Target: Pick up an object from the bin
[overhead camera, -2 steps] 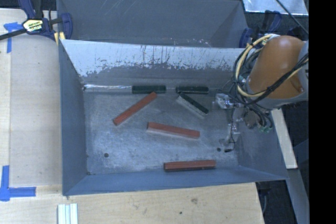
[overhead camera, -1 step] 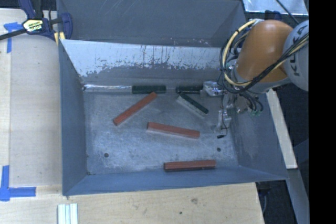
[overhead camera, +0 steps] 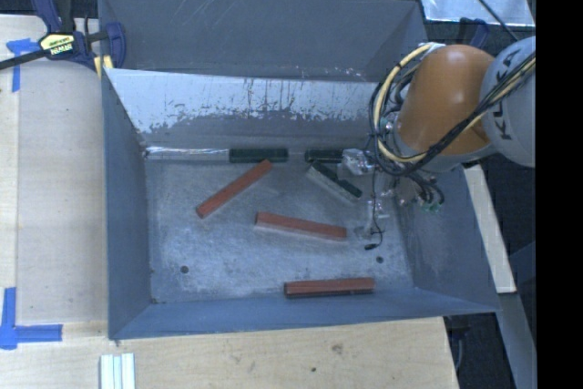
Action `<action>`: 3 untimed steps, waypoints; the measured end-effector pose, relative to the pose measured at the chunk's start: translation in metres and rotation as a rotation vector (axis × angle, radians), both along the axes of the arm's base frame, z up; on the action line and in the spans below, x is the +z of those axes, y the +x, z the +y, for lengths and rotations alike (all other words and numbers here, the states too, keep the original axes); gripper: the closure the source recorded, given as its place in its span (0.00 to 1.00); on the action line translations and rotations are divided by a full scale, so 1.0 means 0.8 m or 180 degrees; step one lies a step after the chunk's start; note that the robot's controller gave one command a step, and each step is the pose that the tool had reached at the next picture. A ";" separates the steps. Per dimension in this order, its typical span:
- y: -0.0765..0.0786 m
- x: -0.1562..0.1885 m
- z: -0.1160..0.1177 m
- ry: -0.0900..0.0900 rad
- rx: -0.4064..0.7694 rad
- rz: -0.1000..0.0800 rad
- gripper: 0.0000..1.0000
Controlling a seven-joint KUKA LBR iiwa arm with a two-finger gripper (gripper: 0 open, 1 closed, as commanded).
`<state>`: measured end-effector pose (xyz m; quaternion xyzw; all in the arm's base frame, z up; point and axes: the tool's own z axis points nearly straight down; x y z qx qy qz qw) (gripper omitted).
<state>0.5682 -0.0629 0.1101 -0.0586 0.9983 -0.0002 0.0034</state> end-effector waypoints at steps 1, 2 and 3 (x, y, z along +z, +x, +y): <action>-0.010 -0.033 0.020 0.0000 -0.0142 0.0010 0.00; -0.066 -0.042 0.052 0.0000 -0.0126 0.0015 1.00; -0.066 -0.043 0.052 -0.0001 -0.0125 0.0015 1.00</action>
Offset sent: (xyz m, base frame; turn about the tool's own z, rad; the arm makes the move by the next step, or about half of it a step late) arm -0.0537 0.0419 -0.0340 0.0411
